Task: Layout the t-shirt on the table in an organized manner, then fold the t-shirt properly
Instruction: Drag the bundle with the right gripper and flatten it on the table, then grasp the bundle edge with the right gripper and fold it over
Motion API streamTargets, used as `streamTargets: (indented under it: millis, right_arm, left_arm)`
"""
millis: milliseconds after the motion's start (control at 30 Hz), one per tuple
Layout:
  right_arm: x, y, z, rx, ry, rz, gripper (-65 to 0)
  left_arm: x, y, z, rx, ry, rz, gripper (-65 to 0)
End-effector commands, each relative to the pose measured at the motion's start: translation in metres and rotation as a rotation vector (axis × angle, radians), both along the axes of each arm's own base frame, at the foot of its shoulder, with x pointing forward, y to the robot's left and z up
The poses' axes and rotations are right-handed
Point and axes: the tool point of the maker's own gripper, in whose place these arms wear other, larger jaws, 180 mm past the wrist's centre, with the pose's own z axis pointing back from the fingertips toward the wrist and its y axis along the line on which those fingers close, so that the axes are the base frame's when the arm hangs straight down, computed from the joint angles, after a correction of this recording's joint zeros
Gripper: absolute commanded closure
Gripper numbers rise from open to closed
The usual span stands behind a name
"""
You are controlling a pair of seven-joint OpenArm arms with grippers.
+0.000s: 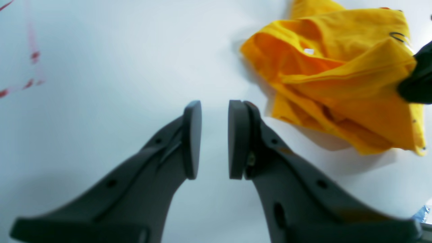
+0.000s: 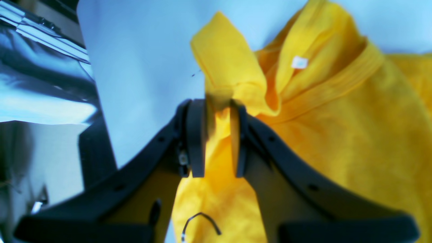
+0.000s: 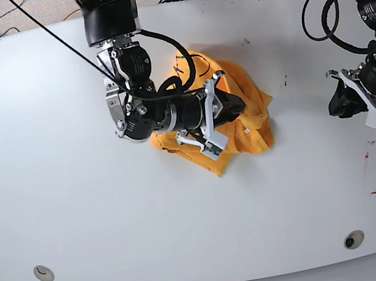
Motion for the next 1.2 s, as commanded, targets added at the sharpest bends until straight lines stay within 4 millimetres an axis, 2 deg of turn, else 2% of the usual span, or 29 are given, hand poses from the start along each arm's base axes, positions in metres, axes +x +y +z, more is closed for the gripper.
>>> streamTargets:
  millis: [0, 100, 200, 367, 433, 600, 933, 1167]
  right_arm:
    - [0.014, 0.016, 0.034, 0.090, -0.089, 0.014, -12.4]
    - [0.010, 0.030, 0.042, 0.135, -0.087, 0.055, -19.7]
    - [0.005, 0.045, 0.046, 0.155, -0.081, 0.113, -34.6]
    - [-0.005, 0.058, 0.049, 0.172, -0.075, 0.171, -59.8]
    - [-0.006, 0.059, 0.050, 0.174, -0.075, 0.175, -65.0]
    - [0.001, 0.054, 0.052, 0.159, -0.094, 0.168, -65.0]
    - [0.051, -0.007, 0.052, 0.075, -0.190, 0.064, -65.0]
    - [0.086, -0.043, 0.039, 0.021, -0.147, -0.018, -65.0]
  left_arm:
    - [0.006, 0.002, 0.019, -0.011, -0.067, -0.001, -12.5]
    - [0.002, 0.010, 0.019, -0.010, -0.065, 0.025, -12.5]
    - [0.002, 0.013, 0.019, -0.010, -0.066, 0.034, -12.5]
    - [0.001, 0.012, 0.021, -0.005, -0.072, 0.029, -12.5]
    - [0.002, 0.011, 0.022, 0.000, -0.076, 0.026, -12.5]
    - [0.002, 0.002, 0.023, 0.003, -0.079, -0.001, -12.5]
    - [0.002, -0.010, 0.019, 0.000, -0.066, -0.034, -12.5]
    - [-0.004, -0.015, 0.009, -0.002, -0.037, -0.052, -12.5]
